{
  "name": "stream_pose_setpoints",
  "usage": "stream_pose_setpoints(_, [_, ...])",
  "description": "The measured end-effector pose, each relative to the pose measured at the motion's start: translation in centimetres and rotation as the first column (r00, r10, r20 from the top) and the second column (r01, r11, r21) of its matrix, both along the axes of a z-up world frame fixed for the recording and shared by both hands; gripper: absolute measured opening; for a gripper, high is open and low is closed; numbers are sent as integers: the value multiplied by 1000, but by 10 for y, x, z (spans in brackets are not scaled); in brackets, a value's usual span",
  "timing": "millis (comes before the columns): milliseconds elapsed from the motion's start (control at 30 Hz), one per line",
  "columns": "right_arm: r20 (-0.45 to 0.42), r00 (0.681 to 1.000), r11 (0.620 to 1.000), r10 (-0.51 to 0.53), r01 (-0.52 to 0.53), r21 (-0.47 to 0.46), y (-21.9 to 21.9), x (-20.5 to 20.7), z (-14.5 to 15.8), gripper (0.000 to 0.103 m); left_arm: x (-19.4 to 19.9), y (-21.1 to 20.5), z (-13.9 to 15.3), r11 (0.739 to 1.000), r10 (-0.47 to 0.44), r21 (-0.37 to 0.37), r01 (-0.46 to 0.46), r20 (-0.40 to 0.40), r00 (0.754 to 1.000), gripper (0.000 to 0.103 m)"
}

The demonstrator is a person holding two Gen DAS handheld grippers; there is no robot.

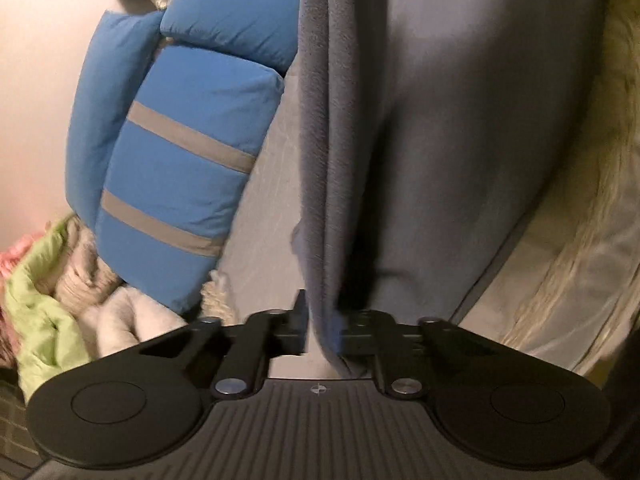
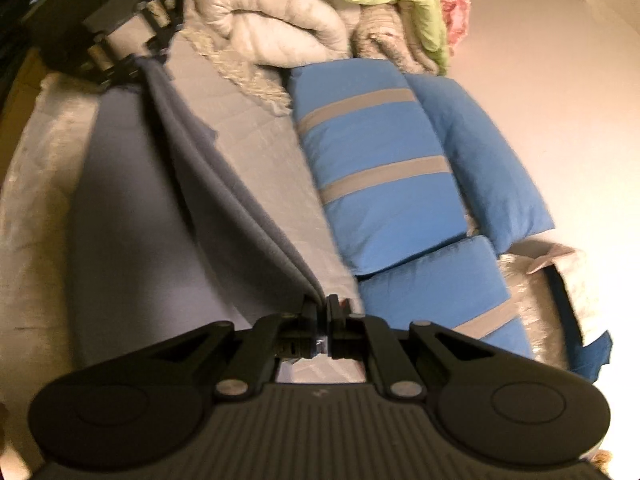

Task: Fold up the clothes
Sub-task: 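Lift the sweatpants with both tools and hold them up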

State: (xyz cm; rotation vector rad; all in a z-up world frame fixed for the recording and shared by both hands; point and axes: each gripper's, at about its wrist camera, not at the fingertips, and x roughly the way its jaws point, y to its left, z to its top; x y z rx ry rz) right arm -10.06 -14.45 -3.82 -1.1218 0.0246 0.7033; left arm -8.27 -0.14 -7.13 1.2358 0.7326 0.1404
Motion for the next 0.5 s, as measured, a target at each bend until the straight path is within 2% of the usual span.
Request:
stream_pose_setpoints(100, [-37, 999, 1000, 24, -24, -1, 0, -15, -12, 5, -9, 11, -2, 998, -29, 59, 30, -18, 999, 7])
stream_pose_setpoints(333, [-102, 992, 997, 68, -70, -22, 11, -43, -43, 6, -14, 35, -17, 992, -54, 110, 67, -121, 991, 7])
stream_pose_setpoints(467, [-149, 985, 996, 82, -88, -34, 11, -56, -54, 6, -14, 36, -21, 988, -76, 117, 96, -162, 984, 10])
stream_pose_setpoints(500, [-168, 982, 995, 84, -90, -31, 10, -59, -56, 7, -13, 37, -21, 988, -79, 117, 101, -175, 981, 17])
